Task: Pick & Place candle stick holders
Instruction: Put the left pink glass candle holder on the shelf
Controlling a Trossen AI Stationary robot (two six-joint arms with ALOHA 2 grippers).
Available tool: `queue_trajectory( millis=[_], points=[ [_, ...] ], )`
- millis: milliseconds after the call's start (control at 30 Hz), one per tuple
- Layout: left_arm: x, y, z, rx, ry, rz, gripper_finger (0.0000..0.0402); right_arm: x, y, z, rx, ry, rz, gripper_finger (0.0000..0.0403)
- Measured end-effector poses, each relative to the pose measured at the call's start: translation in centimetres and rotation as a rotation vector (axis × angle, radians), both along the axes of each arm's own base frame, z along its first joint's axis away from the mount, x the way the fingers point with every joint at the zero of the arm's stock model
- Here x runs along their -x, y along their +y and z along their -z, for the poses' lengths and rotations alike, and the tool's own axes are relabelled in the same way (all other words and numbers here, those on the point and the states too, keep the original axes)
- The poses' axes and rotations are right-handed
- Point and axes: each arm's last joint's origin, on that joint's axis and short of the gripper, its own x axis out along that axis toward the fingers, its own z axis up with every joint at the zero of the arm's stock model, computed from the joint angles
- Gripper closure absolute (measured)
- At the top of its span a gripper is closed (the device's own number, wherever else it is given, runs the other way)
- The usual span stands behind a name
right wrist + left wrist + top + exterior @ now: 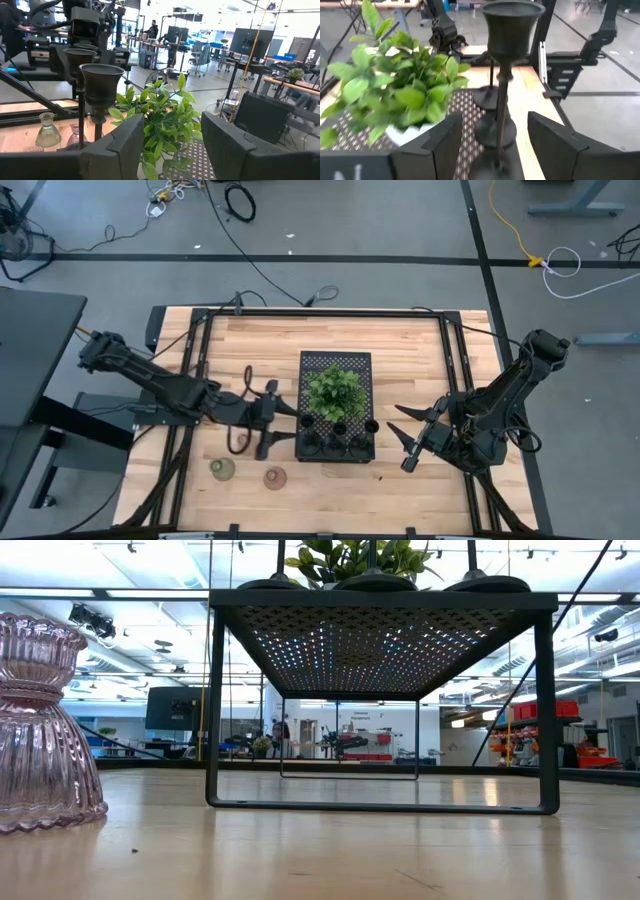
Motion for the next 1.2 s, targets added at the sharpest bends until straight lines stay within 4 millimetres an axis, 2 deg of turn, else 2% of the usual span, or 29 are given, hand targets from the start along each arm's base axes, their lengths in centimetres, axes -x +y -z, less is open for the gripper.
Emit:
queue_trajectory(
  millis=[133,333,600,933,1200],
  points=[
    [2.3,0.7,-0.5,0.048,0.077,-0.013,0.0178,0.0,0.0,0.0,0.000,0.000,0.000,0.0202],
    [5.8,1.0,-0.7,0.214,0.214,-0.058,0.0179,0.0,0.0,0.0,0.000,0.000,0.000,0.0202],
    [8.4,0.6,0.9,0.372,0.453,-0.178,0.0179,0.0,0.0,0.0,-0.001,0.000,0.000,0.0202],
    [10.0,-0.5,3.3,0.382,0.720,-0.311,0.0179,0.0,0.0,0.0,-0.003,-0.002,-0.001,0.0202],
    [9.2,-2.2,5.0,0.344,0.814,-0.331,0.0179,0.0,0.0,0.0,-0.003,-0.002,-0.002,0.0202]
  ],
)
